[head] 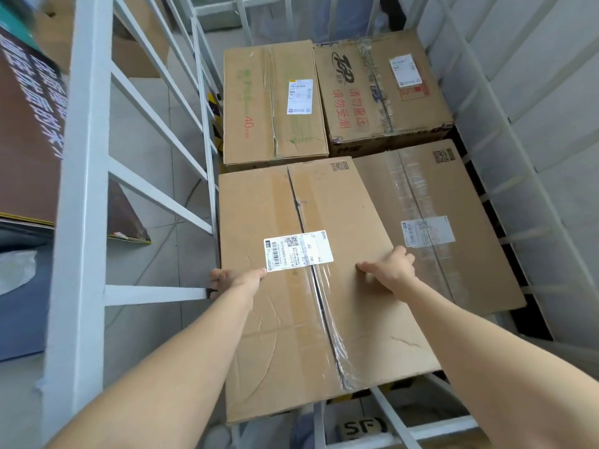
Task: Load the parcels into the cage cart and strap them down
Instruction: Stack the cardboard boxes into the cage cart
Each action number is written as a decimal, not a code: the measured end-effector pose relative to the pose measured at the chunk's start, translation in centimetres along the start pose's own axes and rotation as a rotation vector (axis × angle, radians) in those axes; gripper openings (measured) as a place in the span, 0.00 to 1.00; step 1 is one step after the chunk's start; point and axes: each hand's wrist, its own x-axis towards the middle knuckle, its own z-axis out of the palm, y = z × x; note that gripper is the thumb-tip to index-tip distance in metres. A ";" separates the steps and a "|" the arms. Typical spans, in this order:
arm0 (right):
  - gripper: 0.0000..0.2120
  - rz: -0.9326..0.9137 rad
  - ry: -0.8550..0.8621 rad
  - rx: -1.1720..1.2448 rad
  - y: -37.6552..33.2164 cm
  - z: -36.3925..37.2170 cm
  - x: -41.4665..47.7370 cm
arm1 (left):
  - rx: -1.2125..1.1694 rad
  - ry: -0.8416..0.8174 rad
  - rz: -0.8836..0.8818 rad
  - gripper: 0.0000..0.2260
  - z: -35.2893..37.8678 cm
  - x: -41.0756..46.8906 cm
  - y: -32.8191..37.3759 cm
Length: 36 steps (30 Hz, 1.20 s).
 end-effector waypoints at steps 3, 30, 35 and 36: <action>0.40 -0.021 -0.006 -0.029 -0.4 0.9 2.3 | -0.033 -0.026 -0.007 0.37 1.7 2.0 0.0; 0.33 -0.294 -0.136 -0.136 -6.1 -0.4 1.9 | 0.256 -0.426 0.417 0.24 4.0 -0.5 6.5; 0.29 -0.442 0.011 -0.356 -9.5 -5.9 -5.6 | 0.401 -0.398 0.652 0.23 -0.9 -7.7 10.6; 0.28 -0.471 0.050 -0.397 -10.1 -7.1 -7.4 | 0.419 -0.392 0.708 0.22 -2.0 -9.3 11.5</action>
